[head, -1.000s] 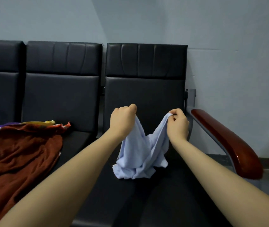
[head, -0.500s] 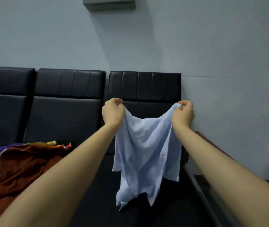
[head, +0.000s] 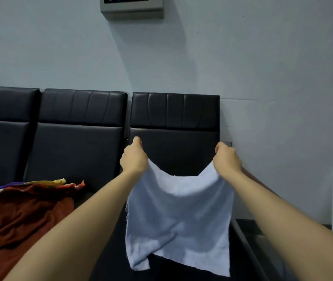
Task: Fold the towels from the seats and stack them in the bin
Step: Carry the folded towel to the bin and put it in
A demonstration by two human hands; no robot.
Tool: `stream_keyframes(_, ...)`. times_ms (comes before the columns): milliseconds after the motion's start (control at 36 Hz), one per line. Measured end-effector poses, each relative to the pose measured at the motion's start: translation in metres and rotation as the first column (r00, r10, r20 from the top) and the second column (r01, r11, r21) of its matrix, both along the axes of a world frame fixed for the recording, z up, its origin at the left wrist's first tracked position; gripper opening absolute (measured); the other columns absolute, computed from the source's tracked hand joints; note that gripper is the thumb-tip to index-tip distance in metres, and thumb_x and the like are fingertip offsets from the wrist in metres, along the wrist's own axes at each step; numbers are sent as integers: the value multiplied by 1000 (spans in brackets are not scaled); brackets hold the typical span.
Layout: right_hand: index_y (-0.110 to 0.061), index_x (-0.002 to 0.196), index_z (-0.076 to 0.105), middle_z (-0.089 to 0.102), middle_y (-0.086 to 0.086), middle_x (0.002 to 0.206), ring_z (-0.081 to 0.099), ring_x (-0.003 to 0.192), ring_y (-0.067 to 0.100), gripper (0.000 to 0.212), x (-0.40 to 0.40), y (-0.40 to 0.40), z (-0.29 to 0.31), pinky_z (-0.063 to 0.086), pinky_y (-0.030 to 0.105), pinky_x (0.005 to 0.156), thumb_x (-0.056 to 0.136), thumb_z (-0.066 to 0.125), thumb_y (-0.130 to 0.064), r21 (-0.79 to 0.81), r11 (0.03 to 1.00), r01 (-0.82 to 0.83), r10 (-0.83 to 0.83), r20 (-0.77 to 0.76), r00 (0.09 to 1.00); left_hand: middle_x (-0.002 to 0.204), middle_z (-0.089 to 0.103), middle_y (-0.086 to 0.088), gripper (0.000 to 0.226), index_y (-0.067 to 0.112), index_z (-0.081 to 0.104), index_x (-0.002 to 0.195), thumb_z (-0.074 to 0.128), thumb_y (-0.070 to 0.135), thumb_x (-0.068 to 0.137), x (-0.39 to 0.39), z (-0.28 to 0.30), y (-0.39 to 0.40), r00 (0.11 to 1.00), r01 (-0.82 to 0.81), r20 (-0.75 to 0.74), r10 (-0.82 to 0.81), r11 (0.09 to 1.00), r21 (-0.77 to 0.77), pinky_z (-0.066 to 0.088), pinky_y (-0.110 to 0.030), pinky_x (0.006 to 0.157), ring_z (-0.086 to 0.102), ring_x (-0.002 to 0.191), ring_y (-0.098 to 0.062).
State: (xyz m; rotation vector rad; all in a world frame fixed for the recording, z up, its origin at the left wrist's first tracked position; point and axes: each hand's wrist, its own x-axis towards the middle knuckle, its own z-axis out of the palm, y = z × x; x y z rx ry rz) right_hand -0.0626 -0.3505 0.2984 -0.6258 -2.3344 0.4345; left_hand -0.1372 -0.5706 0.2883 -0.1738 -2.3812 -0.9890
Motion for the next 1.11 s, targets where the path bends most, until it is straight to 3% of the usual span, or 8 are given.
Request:
stream_keyframes(167, -16, 114, 53, 35, 13, 127, 50, 69, 23, 21, -5, 8, -16, 45, 33, 66, 98, 42, -24, 100, 995, -18, 4, 140, 990, 107, 43, -11, 23, 9, 60, 102, 41, 20, 95, -11, -9, -3, 994, 110, 13, -111, 956, -274, 42, -33, 73, 46, 84, -26)
stream_keyframes(278, -21, 96, 57, 32, 2, 114, 41, 96, 21, 12, -4, 17, -24, 43, 34, 73, 93, 46, -25, 102, 990, -96, 80, 154, 985, 104, 30, 0, 30, 19, 63, 102, 41, 38, 94, -14, -16, -5, 980, 160, -32, -198, 868, -469, 27, -30, 84, 31, 97, -22)
stream_keyframes(444, -18, 97, 61, 35, 2, 119, 26, 101, 20, 17, -2, 27, -29, 32, 31, 94, 90, 47, -24, 87, 972, -217, 192, 231, 954, 117, 29, 10, 82, 29, 66, 92, 27, 93, 58, -12, -34, -20, 918, 304, 15, -397, 678, -670, 19, -31, 96, 24, 105, -18)
stream_keyframes(528, -24, 92, 61, 35, -2, 119, 28, 105, 21, 13, 3, 30, -33, 27, 32, 95, 88, 51, -31, 142, 957, -252, 205, 279, 938, 127, 36, 6, 40, 23, 69, 101, 52, 55, 85, -18, -43, -20, 932, 196, -54, -360, 622, -758, 20, -32, 89, 28, 109, -25)
stream_keyframes(639, -29, 92, 54, 30, -5, 118, 28, 108, 23, 14, 8, 31, -34, 24, 32, 92, 80, 59, -34, 245, 903, -353, 224, 432, 874, 115, 48, -1, 25, 14, 70, 101, 45, 16, 94, -22, -45, -17, 960, 86, -150, -237, 757, -647, 18, -31, 77, 34, 100, -28)
stream_keyframes(694, -24, 94, 54, 31, -3, 120, 29, 107, 24, 15, 6, 31, -33, 24, 32, 89, 80, 58, -24, 351, 867, -355, 179, 447, 877, 110, 48, -3, 24, 11, 68, 100, 45, 8, 91, -24, -42, -15, 969, 23, -178, -169, 786, -618, 18, -31, 77, 35, 98, -28)
stream_keyframes(861, -15, 106, 64, 49, 4, 115, 36, 110, 25, 27, 5, 27, -16, 24, 31, 88, 91, 44, -6, 440, 885, -154, 114, 116, 987, 74, 53, -8, 22, 6, 62, 68, 66, -13, 59, -21, -24, -15, 930, -181, -361, -68, 770, -612, 26, -35, 66, 48, 76, -32)
stream_keyframes(1111, -8, 103, 64, 55, 9, 113, 37, 111, 30, 29, 7, 15, 25, 20, 35, 82, 86, 43, 2, 434, 899, 66, -37, -76, 996, 98, 50, -7, 21, 10, 53, 90, 57, -4, 76, -5, 26, -11, 874, -373, -485, 21, 668, -644, 33, -33, 82, 44, 104, -30)
